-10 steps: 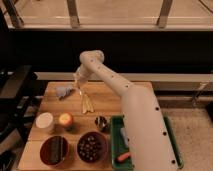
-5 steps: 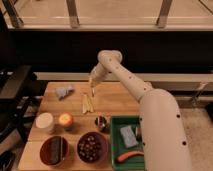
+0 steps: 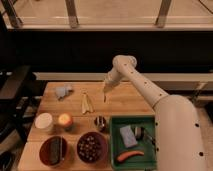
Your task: Place fork in table surface
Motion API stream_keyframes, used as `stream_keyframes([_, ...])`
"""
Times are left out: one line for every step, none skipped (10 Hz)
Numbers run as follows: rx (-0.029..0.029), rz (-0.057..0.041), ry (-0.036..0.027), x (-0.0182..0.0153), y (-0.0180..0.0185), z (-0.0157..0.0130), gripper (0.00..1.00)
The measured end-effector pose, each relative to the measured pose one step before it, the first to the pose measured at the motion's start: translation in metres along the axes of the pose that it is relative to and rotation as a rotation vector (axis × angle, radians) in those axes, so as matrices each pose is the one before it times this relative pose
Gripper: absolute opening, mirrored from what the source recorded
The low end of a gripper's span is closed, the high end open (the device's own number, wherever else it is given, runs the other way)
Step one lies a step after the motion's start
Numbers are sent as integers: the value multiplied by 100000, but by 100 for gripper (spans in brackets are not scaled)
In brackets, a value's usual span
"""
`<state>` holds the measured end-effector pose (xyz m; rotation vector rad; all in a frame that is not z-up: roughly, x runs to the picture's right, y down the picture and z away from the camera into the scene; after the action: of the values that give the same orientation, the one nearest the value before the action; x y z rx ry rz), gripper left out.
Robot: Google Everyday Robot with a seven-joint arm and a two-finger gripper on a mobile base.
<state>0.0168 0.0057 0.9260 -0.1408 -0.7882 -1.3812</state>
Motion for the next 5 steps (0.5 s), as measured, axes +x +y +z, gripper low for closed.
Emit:
stream_keyframes([68,-57,-66,-10,-62,67,0])
stream_keyframes([-77,385,135,-23,301,-91,0])
stream_keyframes([-22,38,12,5,35,-11,0])
stream_keyframes([69,-482,-195,95,-187,182,0])
stream_keyframes([112,832,3,312,190,242,0])
